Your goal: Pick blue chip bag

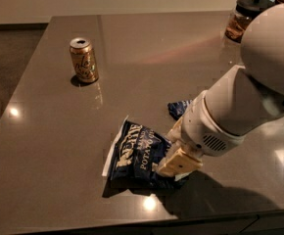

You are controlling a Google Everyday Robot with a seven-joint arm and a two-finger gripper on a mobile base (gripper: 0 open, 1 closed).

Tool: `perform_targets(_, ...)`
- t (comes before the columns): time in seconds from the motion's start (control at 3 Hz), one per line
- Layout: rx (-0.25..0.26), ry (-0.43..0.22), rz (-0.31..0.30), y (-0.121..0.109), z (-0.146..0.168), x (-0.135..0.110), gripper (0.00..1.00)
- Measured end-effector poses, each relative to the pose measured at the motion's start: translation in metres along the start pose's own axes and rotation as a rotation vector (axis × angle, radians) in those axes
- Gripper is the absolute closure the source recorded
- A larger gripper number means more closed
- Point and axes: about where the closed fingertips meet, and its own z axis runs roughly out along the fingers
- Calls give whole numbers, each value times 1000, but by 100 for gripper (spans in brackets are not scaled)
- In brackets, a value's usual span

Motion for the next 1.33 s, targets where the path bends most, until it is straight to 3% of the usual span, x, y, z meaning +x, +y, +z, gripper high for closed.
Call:
perform_targets(0.33, 23, -33, -1, -8, -18, -8, 83)
perform_targets(0.67, 52, -75, -3, -18, -44, -17, 100)
perform_targets(1.33, 134, -131, -34, -34, -100, -33, 100)
